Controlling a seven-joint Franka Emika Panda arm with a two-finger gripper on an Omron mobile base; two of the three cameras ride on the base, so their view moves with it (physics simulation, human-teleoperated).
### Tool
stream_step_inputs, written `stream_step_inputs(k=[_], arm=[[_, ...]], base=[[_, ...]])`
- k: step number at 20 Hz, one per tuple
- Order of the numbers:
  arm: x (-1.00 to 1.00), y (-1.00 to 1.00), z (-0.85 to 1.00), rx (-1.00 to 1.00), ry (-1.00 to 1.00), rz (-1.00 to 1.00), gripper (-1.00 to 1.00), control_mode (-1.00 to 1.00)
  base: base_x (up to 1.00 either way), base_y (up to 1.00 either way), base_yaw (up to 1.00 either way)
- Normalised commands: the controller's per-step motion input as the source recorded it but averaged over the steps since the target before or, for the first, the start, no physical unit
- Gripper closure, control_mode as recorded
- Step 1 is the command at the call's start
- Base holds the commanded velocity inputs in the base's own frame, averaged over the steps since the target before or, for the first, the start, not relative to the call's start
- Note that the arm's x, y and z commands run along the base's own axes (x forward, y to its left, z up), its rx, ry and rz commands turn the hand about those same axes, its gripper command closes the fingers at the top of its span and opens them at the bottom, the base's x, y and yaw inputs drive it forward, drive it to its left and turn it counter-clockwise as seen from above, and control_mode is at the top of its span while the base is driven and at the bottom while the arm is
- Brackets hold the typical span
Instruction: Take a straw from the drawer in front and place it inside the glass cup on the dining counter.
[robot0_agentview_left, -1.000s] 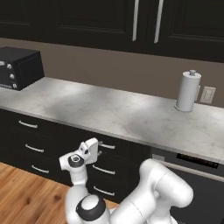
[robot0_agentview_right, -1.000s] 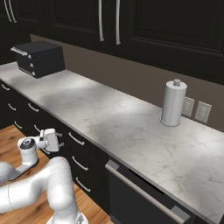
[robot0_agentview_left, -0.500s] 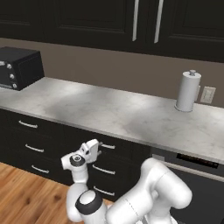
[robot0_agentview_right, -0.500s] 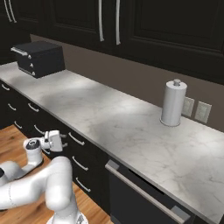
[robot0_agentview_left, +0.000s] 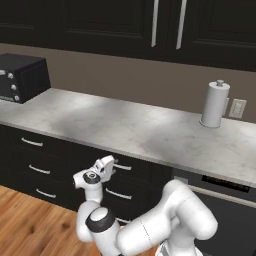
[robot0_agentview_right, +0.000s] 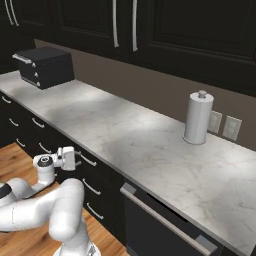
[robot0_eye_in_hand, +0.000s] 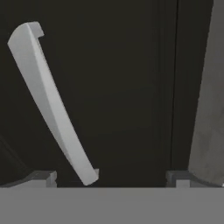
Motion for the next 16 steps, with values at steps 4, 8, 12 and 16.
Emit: stream_step_inputs(k=[4, 8, 12, 16], arm=[[0.43, 0.00, -0.44, -0.01, -0.03, 0.00, -1.00, -1.00], [0.37, 0.00, -0.51, -0.04, -0.06, 0.00, -1.00, -1.00], [0.29, 0.00, -0.61, -0.10, -0.13, 0.00, -1.00, -1.00], [0.25, 0.00, -0.64, -0.13, -0.17, 0.00, -1.00, -1.00]], base=[[0.00, 0.00, 0.00], [0.00, 0.00, 0.00], [0.00, 0.00, 0.00], [0.00, 0.00, 0.00]])
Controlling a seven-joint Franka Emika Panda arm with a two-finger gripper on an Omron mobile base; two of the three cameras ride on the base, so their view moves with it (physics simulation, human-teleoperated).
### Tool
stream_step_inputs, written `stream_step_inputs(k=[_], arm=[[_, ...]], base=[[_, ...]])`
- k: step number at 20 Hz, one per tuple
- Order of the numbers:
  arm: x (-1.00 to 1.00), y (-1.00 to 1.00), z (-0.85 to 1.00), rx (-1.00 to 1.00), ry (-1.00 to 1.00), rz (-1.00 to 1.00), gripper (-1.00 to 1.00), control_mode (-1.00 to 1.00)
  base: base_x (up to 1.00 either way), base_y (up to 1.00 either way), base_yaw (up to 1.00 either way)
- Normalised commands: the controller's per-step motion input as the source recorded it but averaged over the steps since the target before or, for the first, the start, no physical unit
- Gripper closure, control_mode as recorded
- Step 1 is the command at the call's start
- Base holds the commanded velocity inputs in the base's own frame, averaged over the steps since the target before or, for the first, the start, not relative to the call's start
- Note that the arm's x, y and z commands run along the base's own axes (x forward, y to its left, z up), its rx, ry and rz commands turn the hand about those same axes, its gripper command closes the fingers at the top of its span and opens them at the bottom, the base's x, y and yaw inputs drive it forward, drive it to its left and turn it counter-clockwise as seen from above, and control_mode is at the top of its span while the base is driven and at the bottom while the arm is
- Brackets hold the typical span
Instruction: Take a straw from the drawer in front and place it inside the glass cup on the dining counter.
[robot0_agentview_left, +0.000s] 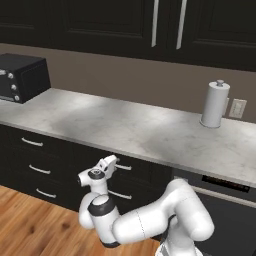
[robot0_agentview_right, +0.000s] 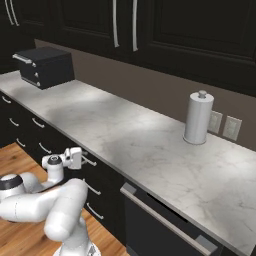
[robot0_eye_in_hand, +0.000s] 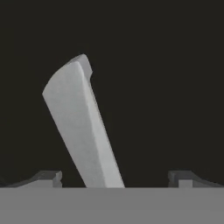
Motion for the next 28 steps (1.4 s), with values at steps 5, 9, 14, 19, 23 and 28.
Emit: stream_step_inputs(k=[5, 9, 14, 19, 23, 28], arm=[[0.30, 0.00, -0.49, -0.13, -0.19, 0.00, -1.00, -1.00], [0.28, 0.00, -0.05, -0.10, -0.19, 0.00, 1.00, -1.00], [-0.05, 0.07, 0.08, -0.01, -0.05, 0.00, 1.00, -1.00], [-0.46, 0.36, 0.16, -0.06, -0.15, 0.00, 1.00, -1.00], [-0.66, 0.48, 0.17, -0.10, -0.20, 0.00, 1.00, -1.00], [-0.69, 0.60, 0.18, -0.08, -0.12, 0.00, 1.00, -1.00]], base=[[0.00, 0.00, 0.00], [0.00, 0.00, 0.00], [0.00, 0.00, 0.00], [0.00, 0.00, 0.00], [0.00, 0.00, 0.00], [0.00, 0.00, 0.00]])
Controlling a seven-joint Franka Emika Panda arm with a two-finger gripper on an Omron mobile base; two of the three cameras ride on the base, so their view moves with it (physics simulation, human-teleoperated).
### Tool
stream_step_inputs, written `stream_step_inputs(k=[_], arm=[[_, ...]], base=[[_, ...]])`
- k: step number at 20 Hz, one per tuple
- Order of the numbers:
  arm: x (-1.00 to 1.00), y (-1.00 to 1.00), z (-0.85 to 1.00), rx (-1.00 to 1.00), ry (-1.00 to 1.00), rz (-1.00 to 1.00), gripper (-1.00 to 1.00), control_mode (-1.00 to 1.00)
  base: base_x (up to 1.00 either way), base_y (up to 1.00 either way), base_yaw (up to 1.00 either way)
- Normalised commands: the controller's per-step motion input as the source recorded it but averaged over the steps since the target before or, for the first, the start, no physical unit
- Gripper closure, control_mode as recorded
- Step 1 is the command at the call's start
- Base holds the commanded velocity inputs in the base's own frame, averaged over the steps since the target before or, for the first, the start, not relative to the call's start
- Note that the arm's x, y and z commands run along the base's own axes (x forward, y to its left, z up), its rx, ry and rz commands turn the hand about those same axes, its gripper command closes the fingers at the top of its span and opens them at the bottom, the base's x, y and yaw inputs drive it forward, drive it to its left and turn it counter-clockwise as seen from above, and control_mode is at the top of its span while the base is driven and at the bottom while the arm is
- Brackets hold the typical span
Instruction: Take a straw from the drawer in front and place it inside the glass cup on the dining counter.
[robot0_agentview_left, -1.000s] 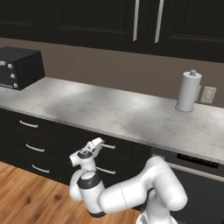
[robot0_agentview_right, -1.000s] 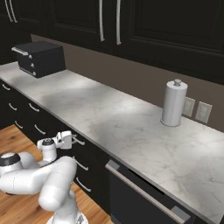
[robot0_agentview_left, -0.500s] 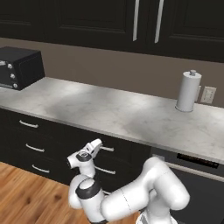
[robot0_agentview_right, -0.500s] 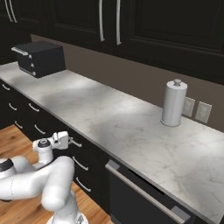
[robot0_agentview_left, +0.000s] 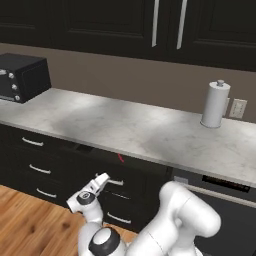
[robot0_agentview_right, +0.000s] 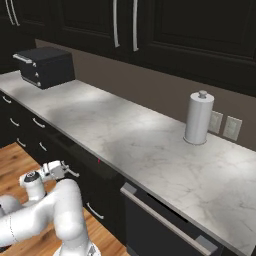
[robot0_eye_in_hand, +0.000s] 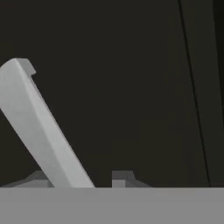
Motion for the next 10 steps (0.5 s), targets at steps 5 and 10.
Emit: stream_step_inputs(k=[5, 10], arm=[[-0.73, 0.69, 0.20, -0.06, -0.04, 0.00, 1.00, -1.00], [-0.78, 0.74, 0.17, -0.03, 0.00, 0.00, 1.00, -1.00]], base=[[0.00, 0.00, 0.00], [0.00, 0.00, 0.00]])
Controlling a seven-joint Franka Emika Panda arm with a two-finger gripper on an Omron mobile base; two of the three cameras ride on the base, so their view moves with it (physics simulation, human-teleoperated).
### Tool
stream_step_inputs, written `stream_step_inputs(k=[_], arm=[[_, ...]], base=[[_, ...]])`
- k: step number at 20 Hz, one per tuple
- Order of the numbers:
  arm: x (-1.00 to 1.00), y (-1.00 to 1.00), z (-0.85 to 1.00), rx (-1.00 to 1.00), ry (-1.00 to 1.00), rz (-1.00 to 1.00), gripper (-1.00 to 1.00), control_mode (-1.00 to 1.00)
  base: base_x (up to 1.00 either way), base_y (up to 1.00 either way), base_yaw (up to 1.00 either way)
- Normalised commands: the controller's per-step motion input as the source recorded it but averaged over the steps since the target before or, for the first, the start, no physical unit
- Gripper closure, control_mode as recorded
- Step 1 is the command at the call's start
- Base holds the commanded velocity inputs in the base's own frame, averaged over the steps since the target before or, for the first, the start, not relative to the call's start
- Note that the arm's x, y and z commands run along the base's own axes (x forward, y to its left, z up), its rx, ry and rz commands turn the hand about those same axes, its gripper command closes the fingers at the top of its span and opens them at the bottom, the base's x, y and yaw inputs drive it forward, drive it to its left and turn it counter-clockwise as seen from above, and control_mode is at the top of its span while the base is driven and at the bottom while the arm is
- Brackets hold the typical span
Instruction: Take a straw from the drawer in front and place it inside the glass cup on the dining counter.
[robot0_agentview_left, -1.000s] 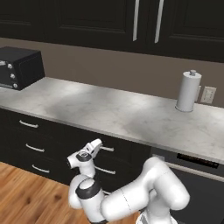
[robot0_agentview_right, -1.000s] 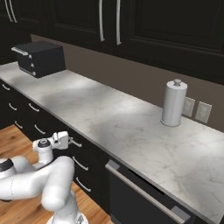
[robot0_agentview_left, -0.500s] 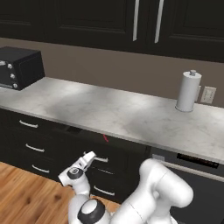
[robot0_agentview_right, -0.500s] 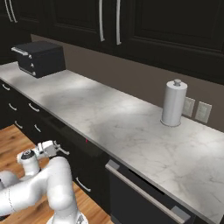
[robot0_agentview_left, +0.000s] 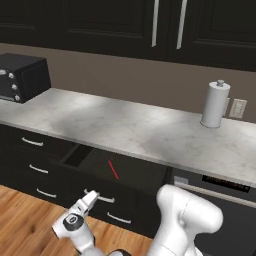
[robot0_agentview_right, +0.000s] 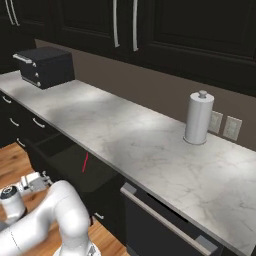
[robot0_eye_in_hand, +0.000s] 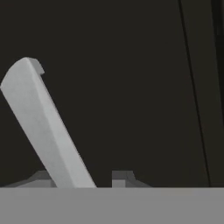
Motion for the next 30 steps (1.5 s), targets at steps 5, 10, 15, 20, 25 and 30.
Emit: stream_step_inputs(k=[5, 10, 15, 20, 25, 30], arm=[[-0.77, 0.73, 0.14, -0.02, 0.00, 0.00, 1.00, -1.00], [-0.73, 0.68, 0.09, -0.01, 0.00, 0.00, 1.00, -1.00], [-0.40, 0.46, 0.10, 0.00, 0.04, 0.00, -1.00, -1.00], [-0.01, 0.01, 0.37, 0.07, 0.17, -0.04, -1.00, -1.00], [-0.37, -0.02, 0.47, 0.30, 0.35, 0.00, -1.00, -1.00], [-0.05, -0.03, 0.51, 0.38, 0.46, 0.00, -1.00, -1.00]], base=[[0.00, 0.00, 0.00], [0.00, 0.00, 0.00], [0.00, 0.00, 0.00], [0.00, 0.00, 0.00], [0.00, 0.00, 0.00], [0.00, 0.00, 0.00]])
